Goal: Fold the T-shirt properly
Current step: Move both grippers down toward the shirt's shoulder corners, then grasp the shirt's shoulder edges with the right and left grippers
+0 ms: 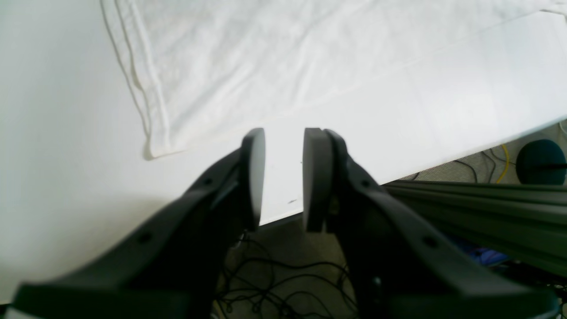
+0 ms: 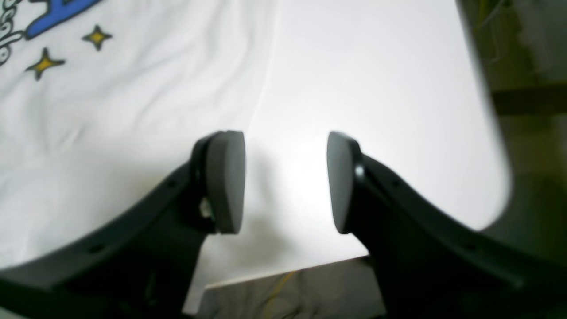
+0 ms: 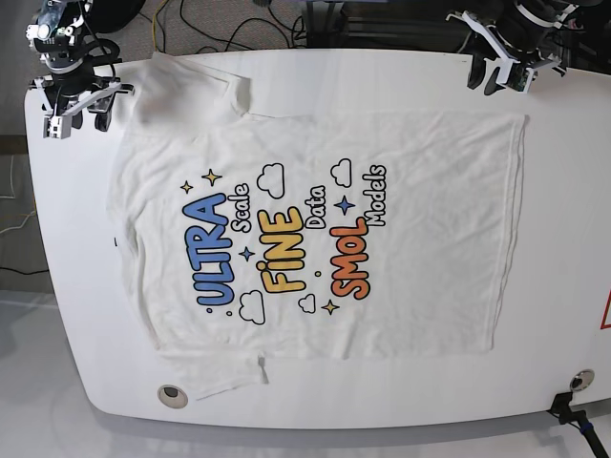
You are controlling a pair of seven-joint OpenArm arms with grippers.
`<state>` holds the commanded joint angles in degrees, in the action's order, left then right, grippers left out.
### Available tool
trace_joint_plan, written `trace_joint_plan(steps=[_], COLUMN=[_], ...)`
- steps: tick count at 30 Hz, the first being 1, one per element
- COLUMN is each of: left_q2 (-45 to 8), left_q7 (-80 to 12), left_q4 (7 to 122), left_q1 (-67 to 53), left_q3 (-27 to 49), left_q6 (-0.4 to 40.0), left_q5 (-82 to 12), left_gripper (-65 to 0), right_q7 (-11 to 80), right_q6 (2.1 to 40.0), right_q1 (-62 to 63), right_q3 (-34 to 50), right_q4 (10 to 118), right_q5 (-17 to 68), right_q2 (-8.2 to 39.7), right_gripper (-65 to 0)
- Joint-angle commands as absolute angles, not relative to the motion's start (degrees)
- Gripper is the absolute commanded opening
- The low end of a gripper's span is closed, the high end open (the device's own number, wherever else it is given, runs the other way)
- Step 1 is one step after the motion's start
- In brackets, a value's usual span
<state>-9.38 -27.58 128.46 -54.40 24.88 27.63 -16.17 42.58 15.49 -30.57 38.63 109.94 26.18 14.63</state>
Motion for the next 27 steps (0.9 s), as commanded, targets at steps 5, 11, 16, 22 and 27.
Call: trace_joint_plan(steps=[5,11,16,22,27], left_q2=[-9.27,-9.46,-9.59,-9.44,-9.29], left_q7=[-28.45,-28.47,-28.91,-28.30,-28.29], left_q4=[128.47,128.41,128.37,128.62,128.73], left_q1=[-54.26,-54.06,-53.66,-53.30,-53.13], left_q3=[25.24,25.50,25.39,25.41,25.33], left_q6=[27.42,27.23,27.17,26.87,26.80], left_q5=[-16.10,-16.45,-16.26,-16.23,-16.43], left_gripper=[-48.7,-49.0,-49.6,-49.2,-49.2], right_q7=[45.15,49.18,51.20,50.66,50.52], right_q6=[15.19,20.17,24.03,21.72,21.79], right_q1=[-26.83,-23.71,-22.27,-23.07,-23.10], right_q3=[41.96,42.27,42.22,42.06,41.73], right_q4=[100.79,92.15,90.00,86.86,85.16], right_q5=[29.72,34.57,36.67,34.81,35.12], right_q2=[15.00,15.62,15.84,15.56,15.34], right_gripper=[-36.5,-36.3,-36.1,-36.5,-36.5])
